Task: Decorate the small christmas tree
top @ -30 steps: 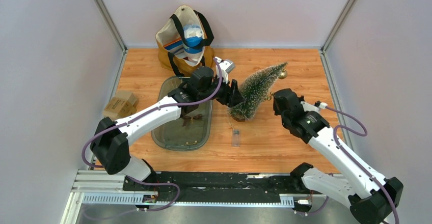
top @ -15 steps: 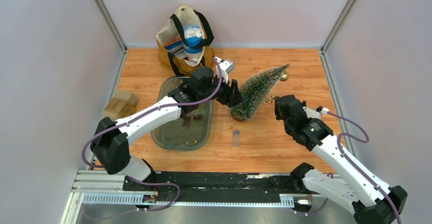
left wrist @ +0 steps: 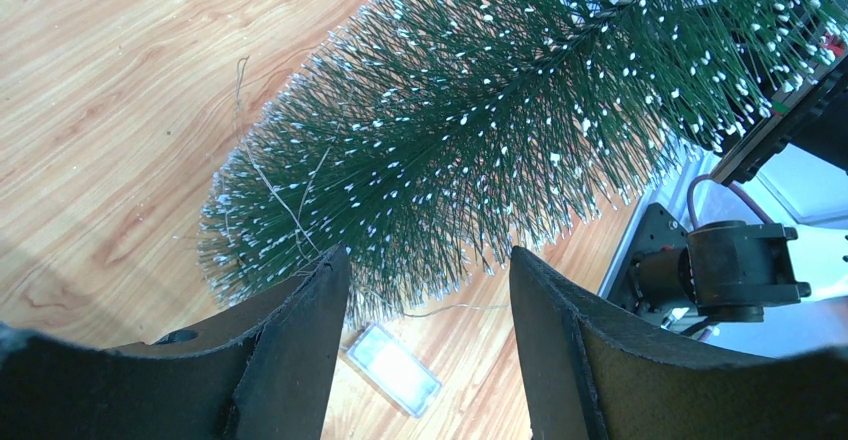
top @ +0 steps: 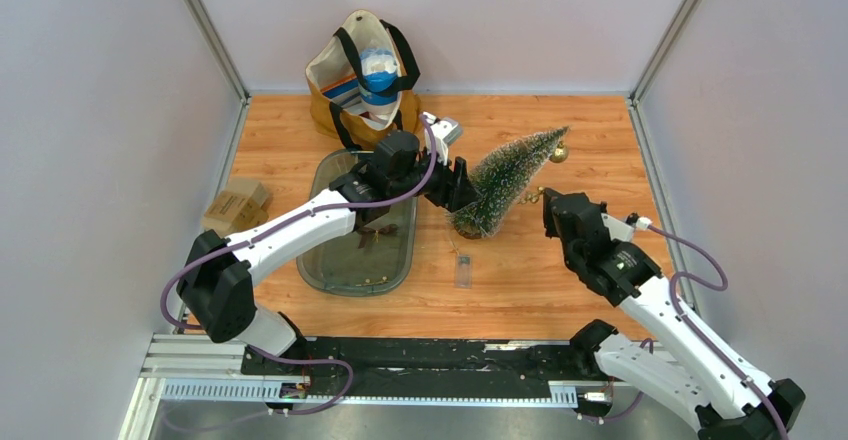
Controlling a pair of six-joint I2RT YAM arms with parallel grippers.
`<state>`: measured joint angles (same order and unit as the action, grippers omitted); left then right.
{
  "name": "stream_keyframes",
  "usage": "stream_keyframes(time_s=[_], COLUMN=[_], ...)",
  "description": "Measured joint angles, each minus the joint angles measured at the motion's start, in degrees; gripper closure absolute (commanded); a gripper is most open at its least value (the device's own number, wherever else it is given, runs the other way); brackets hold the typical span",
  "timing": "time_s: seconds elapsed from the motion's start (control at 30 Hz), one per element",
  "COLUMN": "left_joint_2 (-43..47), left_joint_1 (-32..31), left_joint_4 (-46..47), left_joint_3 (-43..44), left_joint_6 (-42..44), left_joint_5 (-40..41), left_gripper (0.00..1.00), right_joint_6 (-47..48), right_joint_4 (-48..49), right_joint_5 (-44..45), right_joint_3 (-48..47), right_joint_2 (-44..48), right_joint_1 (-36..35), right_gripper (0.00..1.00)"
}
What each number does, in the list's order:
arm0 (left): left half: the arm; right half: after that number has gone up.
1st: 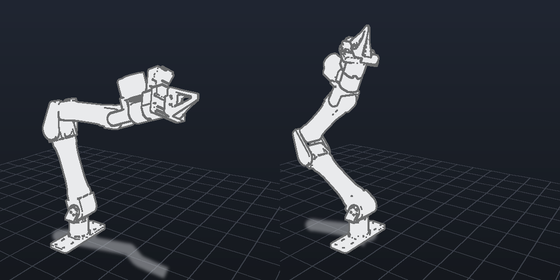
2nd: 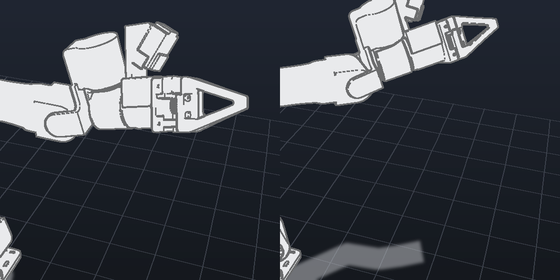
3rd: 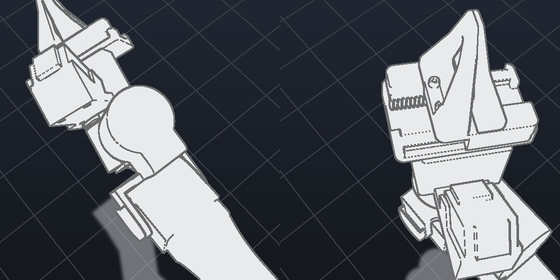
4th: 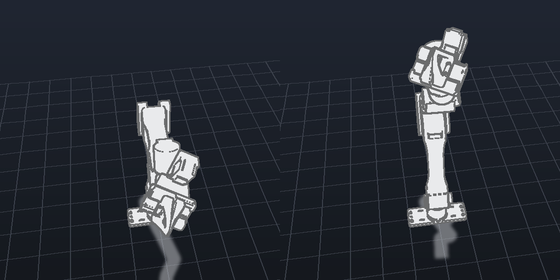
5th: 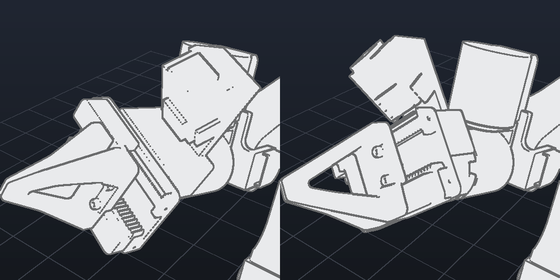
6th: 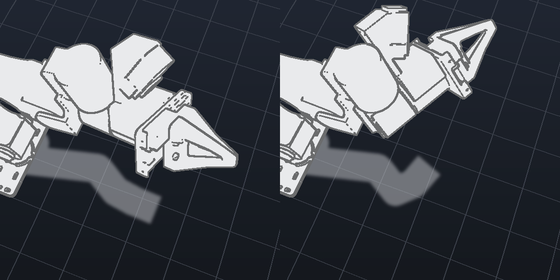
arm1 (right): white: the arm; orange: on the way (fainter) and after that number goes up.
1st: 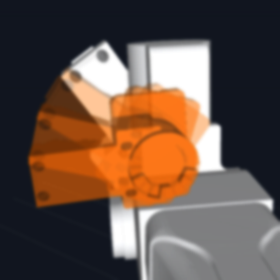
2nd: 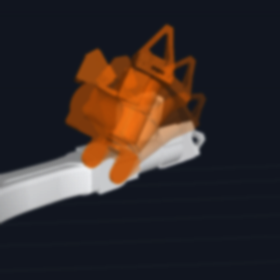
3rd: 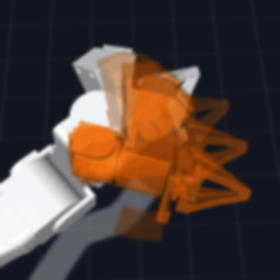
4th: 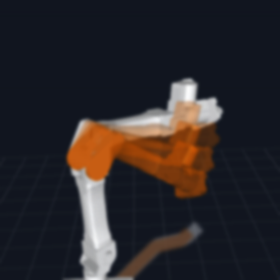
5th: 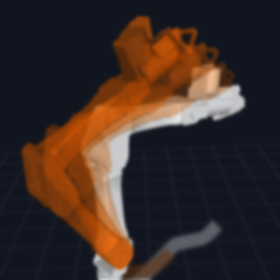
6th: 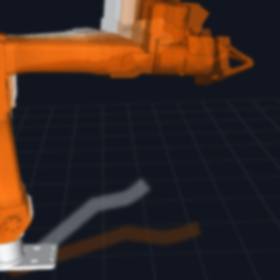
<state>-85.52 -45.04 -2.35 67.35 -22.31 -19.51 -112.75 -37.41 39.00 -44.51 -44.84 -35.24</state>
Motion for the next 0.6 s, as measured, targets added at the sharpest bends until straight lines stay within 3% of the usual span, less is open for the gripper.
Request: stream_keyframes(time_s=[0.37, 0.6], left_joint_2=[1.75, 4.04], left_joint_1=[0.0, 0.0], left_joint_4=[-0.68, -1.73], left_joint_3=[-1.7, -2.69], left_joint_6=[0.61, 0.79], left_joint_5=[0.28, 1.14], left_gripper=[0.32, 0.32], right_joint_6=[2.91, 18.45], right_joint_4=[-3.34, 1.38], right_joint_5=[6.54, 10.1], right_joint_3=[3.72, 8.81], right_joint_2=[7.52, 12.5], right_joint_1=[0.0, 0.0], right_gripper=[1.0, 1.0])
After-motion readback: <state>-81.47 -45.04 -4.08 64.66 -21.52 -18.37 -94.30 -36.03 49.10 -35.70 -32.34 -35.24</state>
